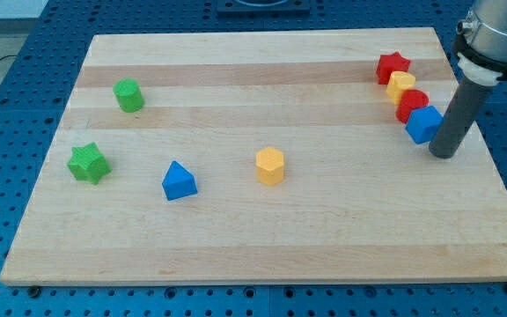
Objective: Place the yellow hexagon to the bottom left of the blue cube
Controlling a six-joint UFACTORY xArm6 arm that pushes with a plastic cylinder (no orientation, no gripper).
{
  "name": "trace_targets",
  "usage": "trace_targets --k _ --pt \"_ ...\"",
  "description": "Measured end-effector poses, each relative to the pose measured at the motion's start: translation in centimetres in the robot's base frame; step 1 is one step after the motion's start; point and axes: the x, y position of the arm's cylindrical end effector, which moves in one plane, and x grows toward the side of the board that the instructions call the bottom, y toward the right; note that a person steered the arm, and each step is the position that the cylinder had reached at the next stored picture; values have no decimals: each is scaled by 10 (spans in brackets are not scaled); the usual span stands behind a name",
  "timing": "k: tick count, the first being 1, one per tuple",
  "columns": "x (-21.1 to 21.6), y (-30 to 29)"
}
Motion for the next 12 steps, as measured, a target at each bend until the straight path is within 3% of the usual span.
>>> trace_targets --k 1,2,3,4,5,6,9,10,11,12 --pt "-7 0" --pt "51 -30" --pt "82 -108" --pt "85 -229" --pt "67 -309" --pt "34 -314" --pt "31 -132" --pt "31 -168" --pt "27 -169" --pt "26 -119"
